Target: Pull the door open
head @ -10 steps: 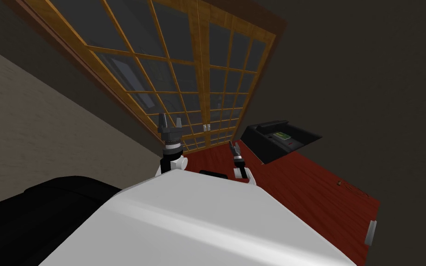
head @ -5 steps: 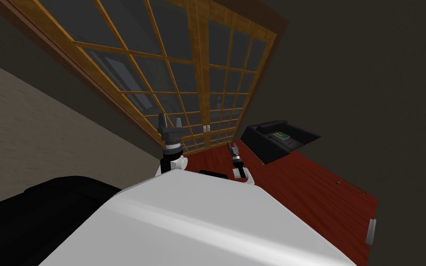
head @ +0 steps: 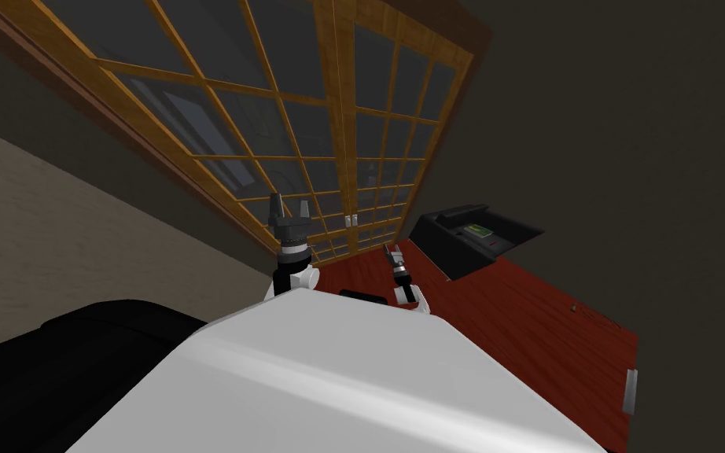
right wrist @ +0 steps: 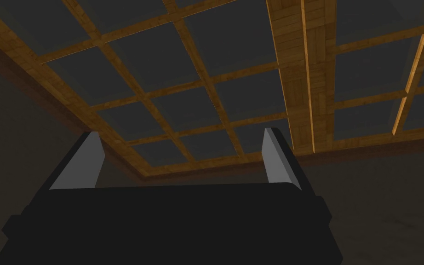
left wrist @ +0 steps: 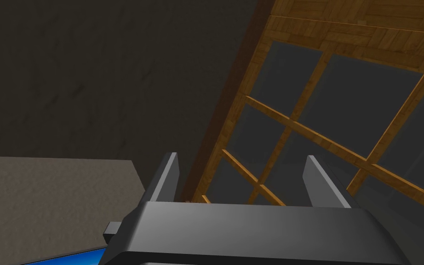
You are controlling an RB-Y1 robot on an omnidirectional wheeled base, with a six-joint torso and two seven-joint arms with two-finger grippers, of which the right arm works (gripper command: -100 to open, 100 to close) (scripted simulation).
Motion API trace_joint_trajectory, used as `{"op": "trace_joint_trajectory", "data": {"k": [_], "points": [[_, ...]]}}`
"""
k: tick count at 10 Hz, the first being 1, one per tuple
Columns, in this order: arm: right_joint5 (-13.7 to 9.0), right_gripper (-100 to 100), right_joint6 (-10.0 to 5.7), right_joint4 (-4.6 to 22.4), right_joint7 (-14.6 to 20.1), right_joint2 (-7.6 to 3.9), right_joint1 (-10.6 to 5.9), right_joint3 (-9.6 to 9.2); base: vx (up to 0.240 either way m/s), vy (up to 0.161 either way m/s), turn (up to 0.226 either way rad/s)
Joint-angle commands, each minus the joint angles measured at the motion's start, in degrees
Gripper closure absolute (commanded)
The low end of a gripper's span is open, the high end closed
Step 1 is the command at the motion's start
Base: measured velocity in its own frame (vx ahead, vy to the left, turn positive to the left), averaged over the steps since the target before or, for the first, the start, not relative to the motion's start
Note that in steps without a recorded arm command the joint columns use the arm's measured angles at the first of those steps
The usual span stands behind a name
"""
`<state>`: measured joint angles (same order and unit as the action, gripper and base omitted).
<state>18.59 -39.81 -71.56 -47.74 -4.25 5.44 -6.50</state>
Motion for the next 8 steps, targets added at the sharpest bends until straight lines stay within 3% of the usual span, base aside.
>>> {"op": "trace_joint_trajectory", "data": {"k": [1,8], "points": [[0.5,-100,-0.81,2.2,-1.3,0.18,-0.84,-0.08,0.053,0.051,-0.029],[3.1,-100,-3.16,10.6,-6.7,1.01,-4.06,-0.83,0.065,0.05,-0.042]]}}
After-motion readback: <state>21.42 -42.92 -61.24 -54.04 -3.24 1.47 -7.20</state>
